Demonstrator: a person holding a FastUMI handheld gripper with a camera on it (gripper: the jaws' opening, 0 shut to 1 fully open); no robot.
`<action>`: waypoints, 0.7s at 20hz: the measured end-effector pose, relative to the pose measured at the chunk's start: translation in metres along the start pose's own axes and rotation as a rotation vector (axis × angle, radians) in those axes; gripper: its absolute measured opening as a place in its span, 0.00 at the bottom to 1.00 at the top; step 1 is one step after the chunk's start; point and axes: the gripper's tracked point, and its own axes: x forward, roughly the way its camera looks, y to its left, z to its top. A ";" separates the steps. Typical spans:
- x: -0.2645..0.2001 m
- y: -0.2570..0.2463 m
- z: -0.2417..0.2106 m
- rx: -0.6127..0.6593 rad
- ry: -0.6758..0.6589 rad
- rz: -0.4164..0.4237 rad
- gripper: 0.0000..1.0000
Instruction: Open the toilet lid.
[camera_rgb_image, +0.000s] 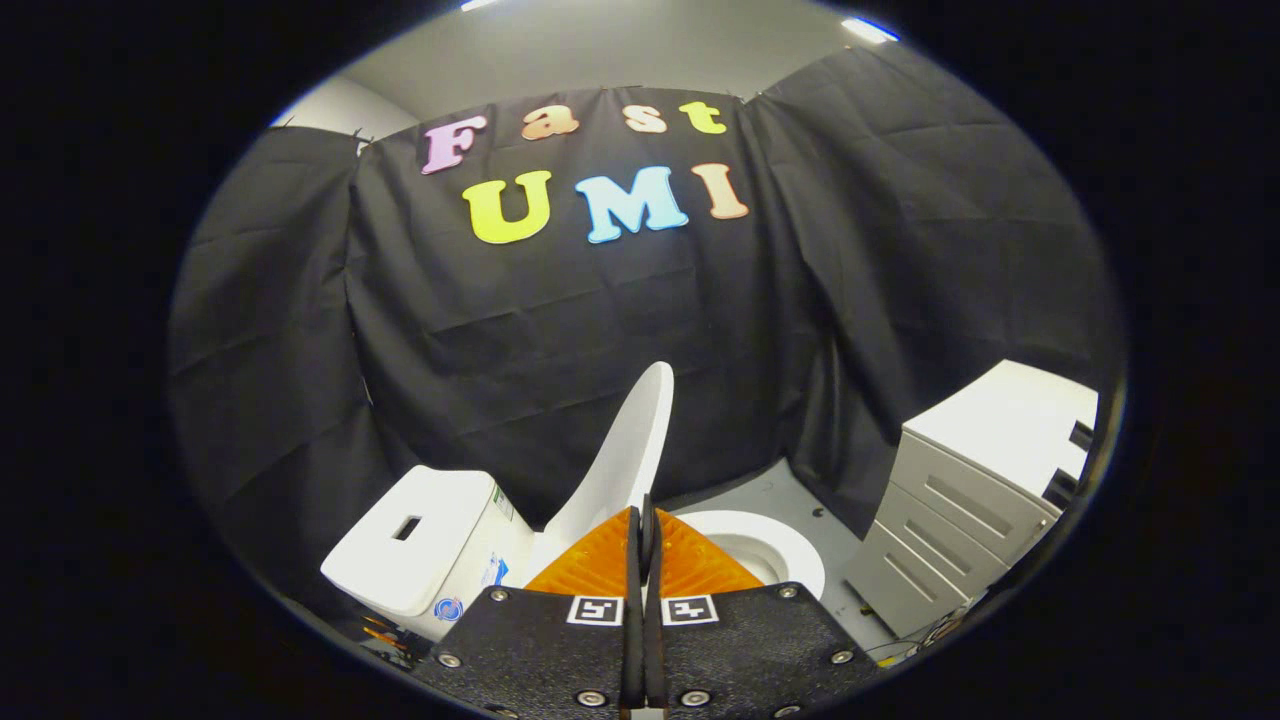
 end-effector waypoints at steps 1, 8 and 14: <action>-0.001 0.009 0.005 -0.025 -0.007 0.003 0.00; -0.005 0.061 0.026 -0.059 -0.068 0.038 0.00; -0.011 0.103 0.035 -0.100 -0.107 0.071 0.00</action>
